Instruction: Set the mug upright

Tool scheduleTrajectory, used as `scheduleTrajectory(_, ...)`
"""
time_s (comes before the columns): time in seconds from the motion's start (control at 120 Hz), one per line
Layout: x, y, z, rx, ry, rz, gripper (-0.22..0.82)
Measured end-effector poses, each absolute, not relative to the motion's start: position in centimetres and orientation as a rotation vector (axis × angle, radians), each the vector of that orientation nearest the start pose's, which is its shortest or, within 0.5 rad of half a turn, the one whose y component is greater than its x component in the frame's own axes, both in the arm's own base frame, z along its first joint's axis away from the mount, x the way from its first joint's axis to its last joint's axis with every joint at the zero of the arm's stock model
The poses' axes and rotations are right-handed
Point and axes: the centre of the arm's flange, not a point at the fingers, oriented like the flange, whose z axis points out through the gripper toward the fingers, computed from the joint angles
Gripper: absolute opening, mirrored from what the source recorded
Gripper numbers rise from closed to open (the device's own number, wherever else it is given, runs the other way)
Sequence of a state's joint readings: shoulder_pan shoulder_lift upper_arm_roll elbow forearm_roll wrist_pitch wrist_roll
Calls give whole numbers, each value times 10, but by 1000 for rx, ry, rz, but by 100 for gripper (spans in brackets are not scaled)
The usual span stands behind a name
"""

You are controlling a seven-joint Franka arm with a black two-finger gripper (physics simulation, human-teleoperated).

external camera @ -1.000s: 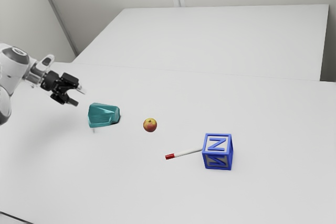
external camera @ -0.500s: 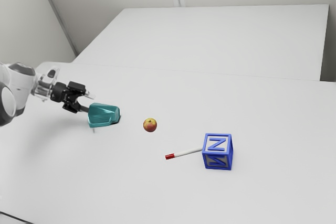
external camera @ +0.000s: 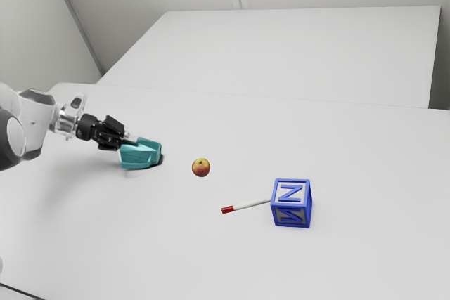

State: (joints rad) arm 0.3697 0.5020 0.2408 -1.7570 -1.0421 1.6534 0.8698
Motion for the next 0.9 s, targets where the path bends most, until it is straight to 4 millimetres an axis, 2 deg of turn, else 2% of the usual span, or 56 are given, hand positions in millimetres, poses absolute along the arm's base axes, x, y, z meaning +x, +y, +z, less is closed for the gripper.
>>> scheduleTrajectory(0.167, 560, 271, 289, 2143, 171, 238, -9)
scheduleTrajectory(0.4, 561, 269, 301, 2146, 145, 257, -15)
scheduleTrajectory(0.525, 564, 263, 331, 2155, 104, 297, -16)
scheduleTrajectory(0.633, 569, 244, 366, 2195, 40, 297, -17)
scheduleTrajectory(0.742, 577, 227, 392, 2306, -38, 226, -17)
scheduleTrajectory(0.9, 587, 191, 424, 2523, -163, 95, -18)
